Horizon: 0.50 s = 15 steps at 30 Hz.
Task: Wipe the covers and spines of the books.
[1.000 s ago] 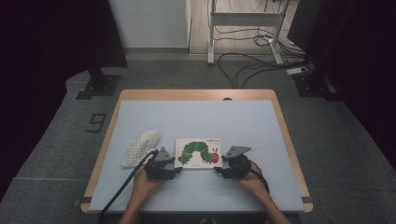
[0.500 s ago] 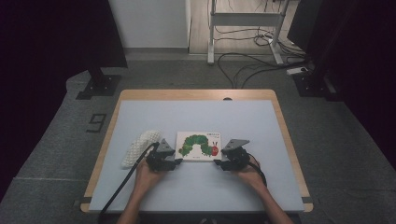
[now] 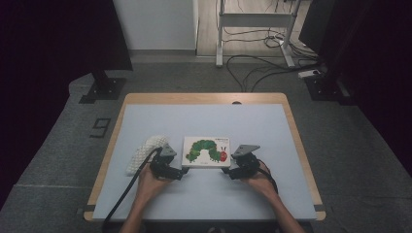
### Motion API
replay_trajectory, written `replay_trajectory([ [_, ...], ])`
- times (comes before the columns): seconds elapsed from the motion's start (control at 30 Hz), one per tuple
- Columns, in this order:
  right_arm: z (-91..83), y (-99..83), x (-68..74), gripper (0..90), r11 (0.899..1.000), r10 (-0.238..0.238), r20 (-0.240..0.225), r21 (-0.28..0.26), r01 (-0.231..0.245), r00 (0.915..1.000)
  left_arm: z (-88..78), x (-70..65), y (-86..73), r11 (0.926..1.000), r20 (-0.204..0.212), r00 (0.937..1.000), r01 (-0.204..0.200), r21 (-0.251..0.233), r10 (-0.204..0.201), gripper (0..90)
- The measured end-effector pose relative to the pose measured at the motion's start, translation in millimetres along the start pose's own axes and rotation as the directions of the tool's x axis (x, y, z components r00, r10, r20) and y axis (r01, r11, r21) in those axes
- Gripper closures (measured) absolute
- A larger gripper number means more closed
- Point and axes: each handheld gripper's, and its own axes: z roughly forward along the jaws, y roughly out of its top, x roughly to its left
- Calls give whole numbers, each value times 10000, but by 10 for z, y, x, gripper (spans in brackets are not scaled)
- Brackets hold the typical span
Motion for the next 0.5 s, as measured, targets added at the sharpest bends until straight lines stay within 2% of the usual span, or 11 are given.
replay_trajectory([
  [0.1, -54, 17, 19, 138, 9998, 84, -31, -164, -84, 10000, -96, -40, -13, 10000, -17, 10000, 14, -63, -14, 75],
  [0.2, -118, 30, 27, 106, 9998, 54, -71, -215, -55, 10000, -194, -94, -24, 9998, -83, 9998, -172, 67, 173, 0],
  [0.3, -182, 35, 40, 0, 9999, 12, 48, -171, -11, 10000, -301, -142, -45, 9993, -112, 9993, -366, 70, 367, 0],
  [0.5, -336, 21, 61, 0, 9996, -120, 157, -250, 124, 9998, -490, -189, -95, 9986, -283, 9982, -526, 9, 527, 0],
])
